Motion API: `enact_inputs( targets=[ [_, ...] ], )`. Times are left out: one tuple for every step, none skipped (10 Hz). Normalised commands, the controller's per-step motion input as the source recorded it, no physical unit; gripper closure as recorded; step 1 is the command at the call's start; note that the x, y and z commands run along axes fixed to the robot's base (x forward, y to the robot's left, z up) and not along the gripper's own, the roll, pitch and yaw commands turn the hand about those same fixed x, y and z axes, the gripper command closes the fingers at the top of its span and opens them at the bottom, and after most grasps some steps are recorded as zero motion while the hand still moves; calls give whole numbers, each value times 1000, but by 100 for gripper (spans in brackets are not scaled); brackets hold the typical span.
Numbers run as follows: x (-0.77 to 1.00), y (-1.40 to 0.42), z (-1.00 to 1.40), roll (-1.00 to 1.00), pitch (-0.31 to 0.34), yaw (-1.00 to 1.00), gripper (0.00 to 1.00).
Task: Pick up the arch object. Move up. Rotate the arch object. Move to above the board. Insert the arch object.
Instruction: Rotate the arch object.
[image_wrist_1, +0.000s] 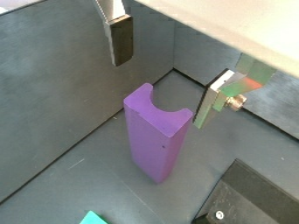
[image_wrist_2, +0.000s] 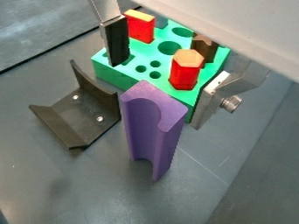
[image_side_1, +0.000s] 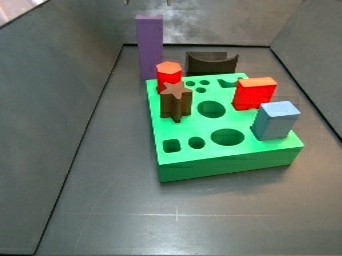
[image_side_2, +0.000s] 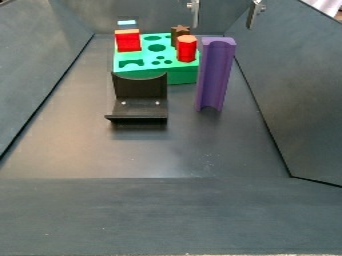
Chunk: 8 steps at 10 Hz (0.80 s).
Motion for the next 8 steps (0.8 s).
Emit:
enact_inputs(
  targets=[
    [0, 0, -1000, 7, 48, 159, 0],
    [17, 1, -1000, 8, 25, 95, 0],
    [25, 1, -1000, 9, 1, 75, 0],
    [17, -4, -857, 5, -32, 48, 0],
    [14, -6, -752, 4, -45, 43, 0],
    [8, -9, -536, 0, -59, 39, 0],
    [9, -10, -323, -6, -62, 38, 0],
    [15, -9, -168, -10, -61, 38, 0]
  ],
)
